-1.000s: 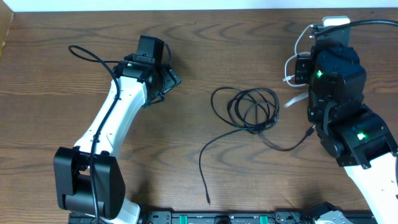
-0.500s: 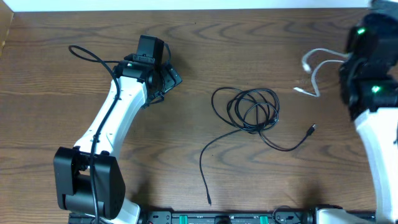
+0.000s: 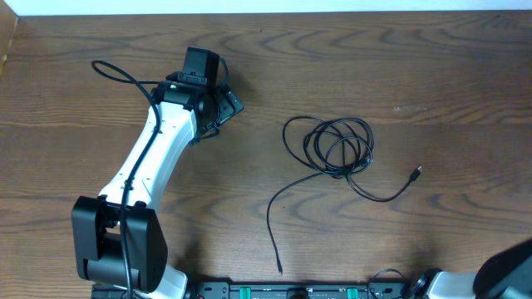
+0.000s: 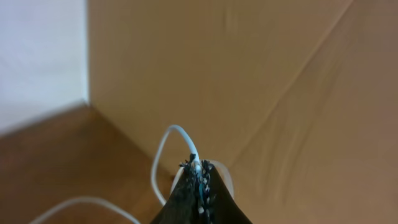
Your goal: Untangle cables
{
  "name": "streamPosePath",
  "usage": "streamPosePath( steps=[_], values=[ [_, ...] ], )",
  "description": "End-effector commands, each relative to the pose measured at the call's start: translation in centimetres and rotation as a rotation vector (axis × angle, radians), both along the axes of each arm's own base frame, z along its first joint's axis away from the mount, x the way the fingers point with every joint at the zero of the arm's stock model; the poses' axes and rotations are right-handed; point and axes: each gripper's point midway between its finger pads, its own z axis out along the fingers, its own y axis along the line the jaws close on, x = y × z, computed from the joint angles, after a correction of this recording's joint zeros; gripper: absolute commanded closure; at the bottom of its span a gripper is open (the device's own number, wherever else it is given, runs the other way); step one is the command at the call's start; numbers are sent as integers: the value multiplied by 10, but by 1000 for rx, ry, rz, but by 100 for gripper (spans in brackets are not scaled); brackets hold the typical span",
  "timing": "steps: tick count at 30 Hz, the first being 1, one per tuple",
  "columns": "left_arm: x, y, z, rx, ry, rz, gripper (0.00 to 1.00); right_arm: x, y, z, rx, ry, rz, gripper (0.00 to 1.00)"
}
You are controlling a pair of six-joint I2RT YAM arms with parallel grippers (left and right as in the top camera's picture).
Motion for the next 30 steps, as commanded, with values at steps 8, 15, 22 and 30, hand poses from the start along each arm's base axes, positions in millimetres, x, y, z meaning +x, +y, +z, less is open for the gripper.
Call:
streamPosePath(
  steps=[8, 15, 22, 30],
  values=[
    [-2, 3, -6, 14, 19, 4, 2, -5, -40, -184, 406, 190, -81, 99],
    [-2, 3, -6, 14, 19, 4, 2, 10, -16, -199, 528, 156, 14, 94],
    [-2, 3, -6, 14, 19, 4, 2, 5, -15, -205, 548, 175, -1, 56],
    [-2, 3, -6, 14, 19, 4, 2, 1, -21, -204, 543, 162, -12, 6]
  ],
)
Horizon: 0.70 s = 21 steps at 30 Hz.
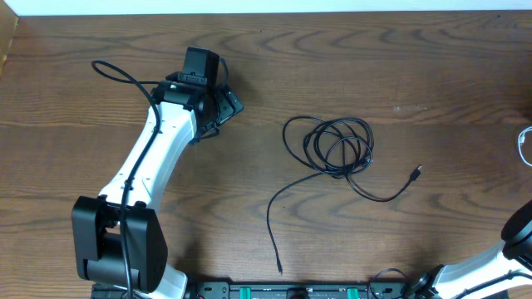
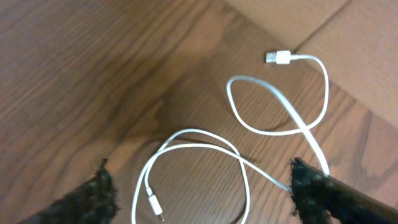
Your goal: Untangle cables
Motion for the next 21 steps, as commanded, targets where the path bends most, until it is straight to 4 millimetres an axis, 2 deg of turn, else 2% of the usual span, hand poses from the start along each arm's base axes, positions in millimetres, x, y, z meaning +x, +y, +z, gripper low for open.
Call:
streamPosePath(
  steps=[1, 2, 11, 17, 21],
  values=[
    [-2, 3, -6, 14, 19, 4, 2, -1, -8, 16, -25, -39, -18, 4],
    [-2, 3, -6, 14, 19, 4, 2, -2, -10, 16, -29, -42, -23, 1],
    [-2, 3, -6, 14, 19, 4, 2, -30, -37, 15, 6, -107, -173, 1],
    [-2, 3, -6, 14, 19, 4, 2, -47, -54, 12, 49, -140, -191, 1],
    [-2, 3, -6, 14, 19, 4, 2, -48, -55, -7, 125, -160, -162, 10]
  ],
)
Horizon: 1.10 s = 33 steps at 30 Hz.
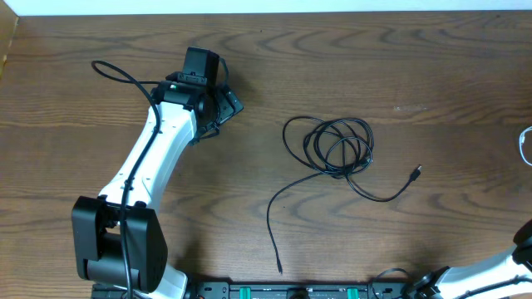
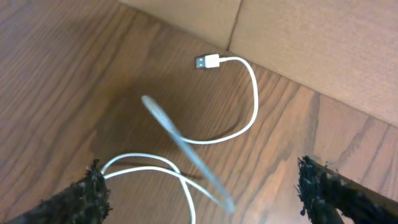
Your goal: Untangle cables
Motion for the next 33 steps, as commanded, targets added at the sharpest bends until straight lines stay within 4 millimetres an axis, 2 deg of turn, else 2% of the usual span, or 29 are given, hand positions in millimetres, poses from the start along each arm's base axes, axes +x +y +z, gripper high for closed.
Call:
streamPosePath(
  steps=[1, 3, 4, 7, 10, 11, 13, 16, 21, 26, 30, 33],
  values=[
    [-2, 3, -6, 13, 19, 4, 2, 5, 2, -20, 94, -58, 42, 10],
    [-2, 3, -6, 13, 19, 4, 2, 6, 5, -41, 139, -43, 52, 12],
    [-2, 3, -6, 13, 19, 4, 2, 7, 7, -52, 160, -33, 56, 17],
    [-2, 3, -6, 13, 19, 4, 2, 10, 19, -76, 238, -24, 88, 48],
    [-2, 3, -6, 13, 19, 4, 2, 20, 30, -75, 289, -71, 142, 96],
    [-2, 3, -6, 13, 19, 4, 2, 22, 32, -72, 295, -85, 155, 99],
    [-2, 3, -6, 13, 19, 4, 2, 25, 37, -64, 306, -109, 176, 99],
    [-2, 3, -6, 13, 19, 4, 2, 20, 46, -58, 341, -100, 159, 99],
    [-2, 3, -6, 13, 19, 4, 2, 12, 70, -60, 459, -94, 73, 99],
    [-2, 3, -6, 13, 19, 4, 2, 15, 94, -57, 499, -57, 99, 99],
    [-2, 3, -6, 13, 19, 4, 2, 18, 111, -43, 507, -47, 117, 99],
    [-2, 3, -6, 13, 19, 4, 2, 17, 124, -26, 512, -53, 103, 99]
  ],
)
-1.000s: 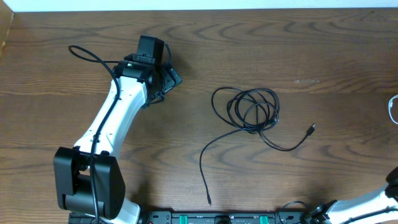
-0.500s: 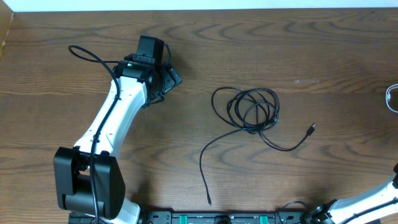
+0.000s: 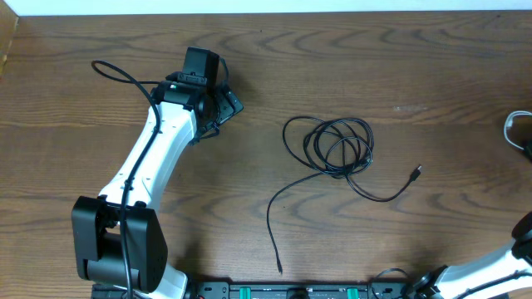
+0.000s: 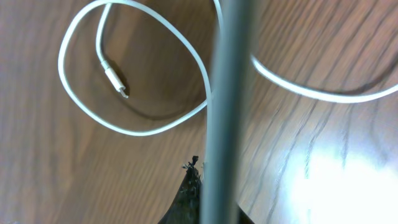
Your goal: Untangle cables
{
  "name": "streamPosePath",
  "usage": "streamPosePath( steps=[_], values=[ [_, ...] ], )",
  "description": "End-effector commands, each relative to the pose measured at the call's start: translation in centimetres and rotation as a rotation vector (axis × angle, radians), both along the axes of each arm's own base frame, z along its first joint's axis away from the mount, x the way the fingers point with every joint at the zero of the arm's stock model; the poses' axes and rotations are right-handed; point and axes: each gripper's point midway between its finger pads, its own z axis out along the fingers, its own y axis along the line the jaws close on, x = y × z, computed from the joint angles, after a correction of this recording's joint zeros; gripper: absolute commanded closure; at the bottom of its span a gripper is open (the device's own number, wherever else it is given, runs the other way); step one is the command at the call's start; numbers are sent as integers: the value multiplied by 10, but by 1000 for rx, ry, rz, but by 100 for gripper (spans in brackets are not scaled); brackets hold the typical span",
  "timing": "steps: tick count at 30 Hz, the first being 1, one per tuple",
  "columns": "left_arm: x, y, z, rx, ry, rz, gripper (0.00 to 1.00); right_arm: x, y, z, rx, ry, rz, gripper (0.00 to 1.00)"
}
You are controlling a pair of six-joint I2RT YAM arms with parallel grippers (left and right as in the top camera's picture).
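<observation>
A black cable (image 3: 341, 149) lies coiled at the table's middle, with one tail running to the front (image 3: 278, 267) and a plug end (image 3: 417, 173) at the right. A white cable (image 4: 134, 127) lies looped on the wood, its small plug (image 4: 115, 81) inside the loop. Only a bit of it shows at the overhead view's right edge (image 3: 510, 124). My right gripper (image 4: 200, 173) is shut on a strand of the white cable, which rises blurred right in front of the lens (image 4: 227, 93). My left gripper (image 3: 223, 104) rests at the back left, far from both cables.
The left arm (image 3: 162, 154) stretches diagonally across the table's left half. A thin black lead (image 3: 116, 71) curls beside its wrist. The right arm's base (image 3: 519, 241) sits at the front right corner.
My right gripper's fingers stood wide apart over the white cable; now they are shut on a strand of it. The white loop at the overhead's right edge sits slightly farther back.
First my right gripper was shut on the white cable, held up beside a cardboard wall. Then it was open with the cable lying spread on the wood, and stayed open a moment later. Now it is shut on it again. The black cable and left arm never moved.
</observation>
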Motion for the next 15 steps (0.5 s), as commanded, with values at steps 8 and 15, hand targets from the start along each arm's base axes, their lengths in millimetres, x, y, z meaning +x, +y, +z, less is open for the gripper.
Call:
streamPosePath(
  steps=[8, 15],
  values=[
    [-2, 3, -6, 13, 19, 4, 2, -24, 26, 84, -97, 8, -166, 99],
    [-2, 3, -6, 13, 19, 4, 2, -56, 25, 123, -198, 23, -297, 99]
  ],
)
